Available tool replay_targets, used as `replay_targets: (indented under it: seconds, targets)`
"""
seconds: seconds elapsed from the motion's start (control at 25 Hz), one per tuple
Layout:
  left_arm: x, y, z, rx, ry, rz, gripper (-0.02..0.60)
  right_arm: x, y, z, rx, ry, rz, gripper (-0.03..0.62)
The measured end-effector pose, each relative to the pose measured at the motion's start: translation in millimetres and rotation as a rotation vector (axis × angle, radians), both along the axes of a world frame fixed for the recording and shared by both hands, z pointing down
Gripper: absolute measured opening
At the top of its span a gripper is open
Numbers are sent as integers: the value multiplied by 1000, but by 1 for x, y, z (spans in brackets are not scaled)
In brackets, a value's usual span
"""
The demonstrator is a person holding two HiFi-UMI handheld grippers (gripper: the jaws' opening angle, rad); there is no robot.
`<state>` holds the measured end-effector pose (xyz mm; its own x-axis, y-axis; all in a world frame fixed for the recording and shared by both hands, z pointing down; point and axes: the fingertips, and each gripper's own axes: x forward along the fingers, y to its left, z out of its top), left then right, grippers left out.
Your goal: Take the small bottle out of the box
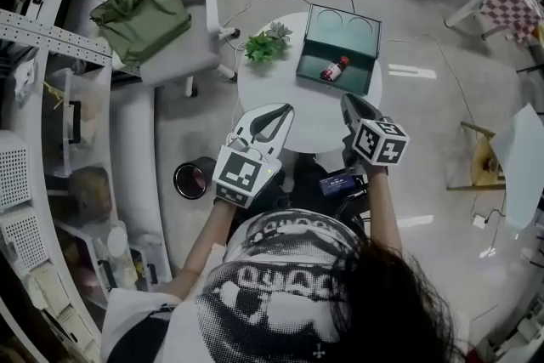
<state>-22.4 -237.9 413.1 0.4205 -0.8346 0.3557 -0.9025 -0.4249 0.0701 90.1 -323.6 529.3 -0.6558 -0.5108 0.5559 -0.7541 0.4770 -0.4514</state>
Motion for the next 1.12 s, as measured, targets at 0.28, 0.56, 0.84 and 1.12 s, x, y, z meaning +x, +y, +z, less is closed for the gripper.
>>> replay_targets:
  seconds: [0.28, 0.56, 0.84, 1.12]
  targets:
    - [8, -26, 1, 11, -16, -38, 15, -4, -67, 53, -185, -72, 71, 118]
    - [0, -39, -2, 16, -65, -89, 15, -24, -103, 106, -335, -41, 59, 202]
    - [-9, -43, -9, 40, -69, -146, 15, -24, -117, 148, -474, 66, 105, 242]
    - [-17, -44, -6, 30, -68, -195, 15, -27, -115, 178, -573, 195, 86, 255]
